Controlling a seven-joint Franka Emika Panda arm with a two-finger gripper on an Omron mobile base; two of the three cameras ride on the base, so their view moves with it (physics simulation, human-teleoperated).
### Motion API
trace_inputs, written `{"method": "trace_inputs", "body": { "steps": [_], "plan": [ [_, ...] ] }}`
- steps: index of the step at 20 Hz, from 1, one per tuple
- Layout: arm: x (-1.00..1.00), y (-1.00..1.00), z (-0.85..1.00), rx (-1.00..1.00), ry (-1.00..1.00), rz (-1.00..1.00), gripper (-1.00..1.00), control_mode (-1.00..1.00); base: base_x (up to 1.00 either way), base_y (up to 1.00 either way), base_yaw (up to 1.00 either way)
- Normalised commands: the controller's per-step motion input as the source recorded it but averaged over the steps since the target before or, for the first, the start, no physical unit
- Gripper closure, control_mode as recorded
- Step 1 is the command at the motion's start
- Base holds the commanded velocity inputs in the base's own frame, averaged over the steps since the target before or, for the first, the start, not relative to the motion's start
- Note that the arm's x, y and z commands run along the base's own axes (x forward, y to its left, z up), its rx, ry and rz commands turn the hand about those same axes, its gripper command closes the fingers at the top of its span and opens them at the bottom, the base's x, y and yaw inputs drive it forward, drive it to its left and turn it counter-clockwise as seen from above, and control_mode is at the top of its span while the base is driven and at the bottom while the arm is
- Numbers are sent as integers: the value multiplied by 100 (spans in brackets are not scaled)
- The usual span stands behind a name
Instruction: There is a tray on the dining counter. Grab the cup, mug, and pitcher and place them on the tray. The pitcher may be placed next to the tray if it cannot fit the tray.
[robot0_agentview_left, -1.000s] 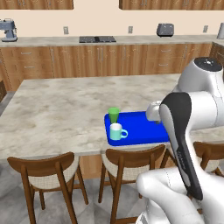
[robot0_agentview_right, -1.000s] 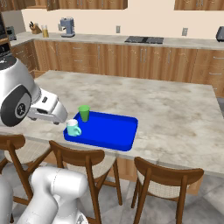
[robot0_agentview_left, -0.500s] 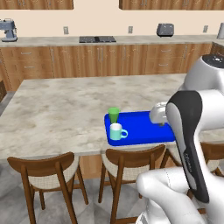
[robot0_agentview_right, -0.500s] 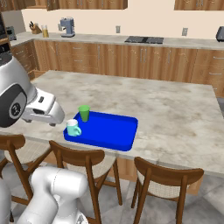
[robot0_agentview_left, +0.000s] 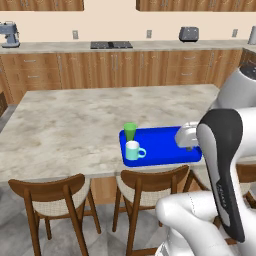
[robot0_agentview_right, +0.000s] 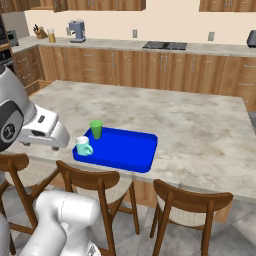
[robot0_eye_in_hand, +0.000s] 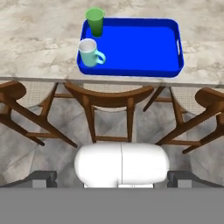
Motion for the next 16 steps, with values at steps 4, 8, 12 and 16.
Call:
{"method": "trace_inputs", "body": {
  "steps": [4,8,12,16],
  "plan": [
    [-6,2,0,0,1,0,-100,100,-25,6,0],
    [0,0,0,0,0,0,-100,100,-63,55,0],
    [0,0,0,0,0,0,-100,100,-78,100,0],
    [0,0,0,0,0,0,-100,100,-21,100,0]
  ]
}}
